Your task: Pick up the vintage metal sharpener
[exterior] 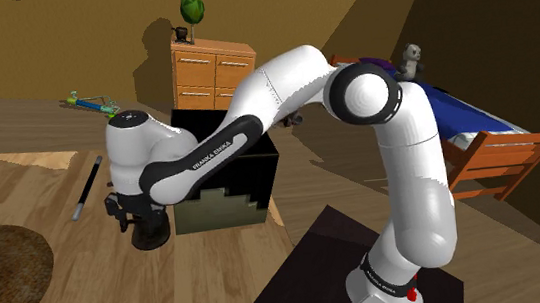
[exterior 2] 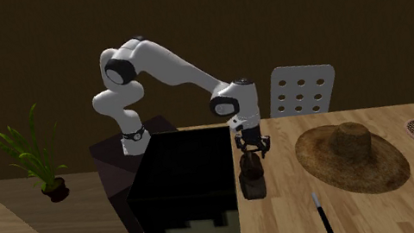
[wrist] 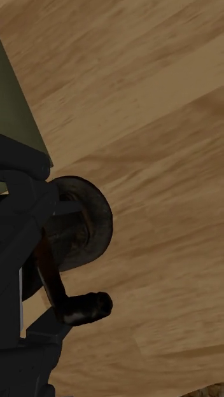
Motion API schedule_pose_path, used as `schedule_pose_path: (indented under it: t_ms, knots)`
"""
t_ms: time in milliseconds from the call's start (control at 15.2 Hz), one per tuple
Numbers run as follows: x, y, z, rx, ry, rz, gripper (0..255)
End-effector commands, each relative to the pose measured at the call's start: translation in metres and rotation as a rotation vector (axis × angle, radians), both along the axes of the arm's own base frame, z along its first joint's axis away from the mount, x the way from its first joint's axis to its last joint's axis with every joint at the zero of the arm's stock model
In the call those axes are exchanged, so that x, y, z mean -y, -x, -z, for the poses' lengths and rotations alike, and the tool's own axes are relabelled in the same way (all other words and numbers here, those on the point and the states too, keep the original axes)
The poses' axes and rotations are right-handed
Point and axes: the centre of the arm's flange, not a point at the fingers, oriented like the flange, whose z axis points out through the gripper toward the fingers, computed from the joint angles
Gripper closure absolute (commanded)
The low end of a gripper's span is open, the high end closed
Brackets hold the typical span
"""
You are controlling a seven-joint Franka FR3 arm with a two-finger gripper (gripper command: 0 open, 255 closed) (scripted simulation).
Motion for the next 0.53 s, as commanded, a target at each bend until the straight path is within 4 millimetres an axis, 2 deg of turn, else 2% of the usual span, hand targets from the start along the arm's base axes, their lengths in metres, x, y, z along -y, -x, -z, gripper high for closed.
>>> schedule_pose_path:
  t_ms: [0,462]
  knots:
    - [0.000,-0.001,-0.012,0.001,-0.001,0.000,255]
    - [0.000,-0.001,-0.049,0.001,-0.001,0.000,255]
